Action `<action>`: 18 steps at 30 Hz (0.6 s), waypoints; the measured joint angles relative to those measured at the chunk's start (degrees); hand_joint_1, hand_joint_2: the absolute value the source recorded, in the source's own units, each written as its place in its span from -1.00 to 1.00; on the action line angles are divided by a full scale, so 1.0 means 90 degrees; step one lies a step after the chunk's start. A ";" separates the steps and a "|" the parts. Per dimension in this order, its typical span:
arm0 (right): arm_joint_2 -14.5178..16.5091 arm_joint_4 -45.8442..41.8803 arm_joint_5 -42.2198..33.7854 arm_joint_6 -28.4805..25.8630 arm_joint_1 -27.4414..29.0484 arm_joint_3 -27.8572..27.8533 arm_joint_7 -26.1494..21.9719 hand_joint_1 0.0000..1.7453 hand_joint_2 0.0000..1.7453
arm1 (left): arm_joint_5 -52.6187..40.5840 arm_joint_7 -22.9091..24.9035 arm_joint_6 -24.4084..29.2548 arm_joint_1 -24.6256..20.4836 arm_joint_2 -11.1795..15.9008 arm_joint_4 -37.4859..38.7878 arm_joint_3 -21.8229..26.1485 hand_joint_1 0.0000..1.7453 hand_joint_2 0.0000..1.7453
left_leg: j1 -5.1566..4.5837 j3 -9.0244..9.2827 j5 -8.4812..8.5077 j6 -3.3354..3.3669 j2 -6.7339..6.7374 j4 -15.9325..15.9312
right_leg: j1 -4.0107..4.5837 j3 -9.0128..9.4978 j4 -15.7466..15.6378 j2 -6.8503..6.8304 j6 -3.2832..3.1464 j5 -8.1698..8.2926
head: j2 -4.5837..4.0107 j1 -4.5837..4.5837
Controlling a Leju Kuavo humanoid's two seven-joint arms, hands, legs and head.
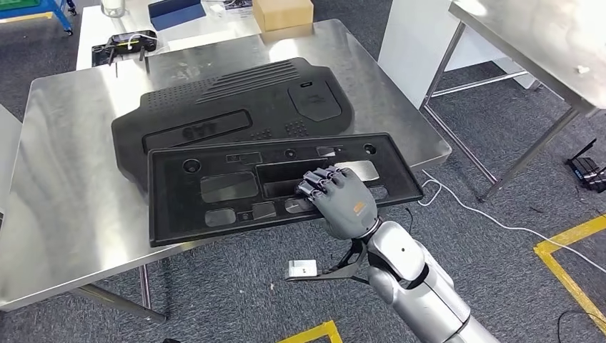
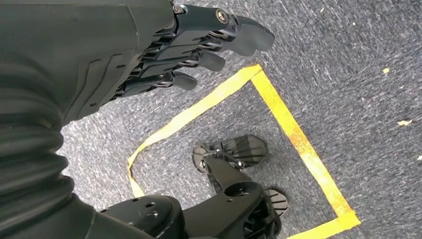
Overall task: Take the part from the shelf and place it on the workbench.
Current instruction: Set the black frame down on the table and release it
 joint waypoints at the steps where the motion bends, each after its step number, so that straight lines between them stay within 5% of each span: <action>1: -0.0002 0.0016 0.0098 -0.0023 0.0000 -0.0001 0.0029 1.00 1.00 | -0.0002 0.0001 -0.0004 -0.0002 0.0002 -0.0002 0.0000 -1.00 1.00 | 0.0012 0.0004 -0.0022 -0.0030 0.0010 0.0007 | -0.0021 0.0024 -0.0016 0.0003 -0.0044 -0.0002 | 0.0000 -0.0001; 3: -0.0002 0.0058 0.0417 -0.0125 -0.0014 -0.0001 0.0123 1.00 1.00 | -0.0010 0.0004 -0.0004 -0.0009 0.0006 -0.0007 0.0000 -1.00 1.00 | 0.0025 -0.0099 -0.0178 -0.0087 0.0039 0.0284 | -0.0064 0.0112 -0.0051 0.0006 -0.0146 -0.0025 | 0.0001 -0.0015; 6: 0.0007 0.0135 0.0732 -0.0263 -0.0024 0.0015 0.0211 1.00 1.00 | -0.0044 0.0013 -0.0005 -0.0008 0.0005 -0.0008 -0.0001 -1.00 1.00 | 0.0031 -0.0700 -0.0635 -0.0134 0.0061 0.1470 | -0.0061 0.0245 -0.0060 0.0002 -0.0266 -0.0102 | 0.0001 -0.0036; 8: 0.0008 0.0195 0.0820 -0.0277 -0.0015 0.0041 0.0225 1.00 1.00 | -0.0073 0.0026 -0.0005 0.0003 0.0004 -0.0007 -0.0002 -1.00 1.00 | 0.0035 -0.0968 -0.0606 -0.0147 0.0067 0.1806 | -0.0049 0.0314 -0.0058 0.0014 -0.0287 -0.0151 | 0.0001 -0.0035; 12: 0.0005 0.0290 0.0930 -0.0301 -0.0020 0.0089 0.0258 1.00 1.00 | -0.0083 0.0038 -0.0004 0.0003 0.0022 -0.0007 -0.0002 -1.00 1.00 | 0.0046 -0.0393 0.0210 -0.0112 0.0072 0.0402 | -0.0028 0.0466 -0.0036 0.0059 -0.0191 -0.0291 | 0.0001 -0.0037; 14: 0.0001 0.0320 0.0988 -0.0321 -0.0032 0.0100 0.0274 1.00 1.00 | -0.0092 0.0044 -0.0005 -0.0002 0.0023 -0.0005 -0.0002 -1.00 1.00 | 0.0022 -0.0225 0.0234 -0.0058 0.0055 0.0098 | 0.0004 0.0470 -0.0026 0.0067 -0.0133 -0.0332 | 0.0001 -0.0033; 18: -0.0010 0.0360 0.1141 -0.0357 -0.0067 0.0111 0.0308 1.00 1.00 | -0.0112 0.0052 -0.0014 -0.0005 0.0011 -0.0007 -0.0001 -1.00 1.00 | 0.0025 -0.0180 0.0213 0.0100 0.0042 0.0034 | -0.0019 0.0310 0.0216 0.0060 -0.0043 -0.0472 | 0.0001 -0.0004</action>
